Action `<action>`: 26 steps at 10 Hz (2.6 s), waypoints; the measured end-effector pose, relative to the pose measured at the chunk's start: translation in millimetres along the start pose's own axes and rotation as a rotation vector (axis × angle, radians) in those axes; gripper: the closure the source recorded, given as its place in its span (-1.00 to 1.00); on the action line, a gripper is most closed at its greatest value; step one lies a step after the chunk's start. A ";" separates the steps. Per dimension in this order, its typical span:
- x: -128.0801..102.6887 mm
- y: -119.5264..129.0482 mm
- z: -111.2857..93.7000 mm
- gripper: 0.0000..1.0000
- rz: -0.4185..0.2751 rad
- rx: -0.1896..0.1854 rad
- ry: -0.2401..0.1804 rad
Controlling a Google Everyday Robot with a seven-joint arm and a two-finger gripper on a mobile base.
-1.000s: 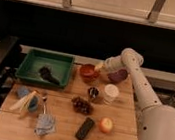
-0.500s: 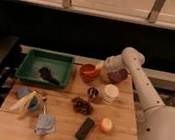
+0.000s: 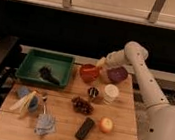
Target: Place pepper in paper cup
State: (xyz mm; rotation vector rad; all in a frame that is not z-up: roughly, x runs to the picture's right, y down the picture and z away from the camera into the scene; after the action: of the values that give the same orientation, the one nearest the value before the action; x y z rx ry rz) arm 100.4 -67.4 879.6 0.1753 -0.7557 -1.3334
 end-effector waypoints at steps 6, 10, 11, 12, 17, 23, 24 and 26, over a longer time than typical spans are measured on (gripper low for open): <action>-16.0 -33.3 -63.7 1.00 -0.034 -0.072 -0.112; -37.4 -38.4 -104.8 1.00 -0.022 -0.110 -0.117; -43.2 -33.4 -118.0 1.00 -0.003 -0.105 -0.101; -47.5 -30.7 -127.1 1.00 0.012 -0.100 -0.088; -63.3 -24.8 -153.4 1.00 0.068 -0.104 -0.061; -63.1 -26.0 -152.5 1.00 0.067 -0.103 -0.062; -63.3 -25.1 -153.0 1.00 0.068 -0.104 -0.061; -69.8 -21.1 -155.7 1.00 0.076 -0.111 -0.065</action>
State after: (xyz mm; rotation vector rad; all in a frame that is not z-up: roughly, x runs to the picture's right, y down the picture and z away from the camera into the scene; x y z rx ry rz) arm 171.6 -55.2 723.5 0.0150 -0.7334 -1.3101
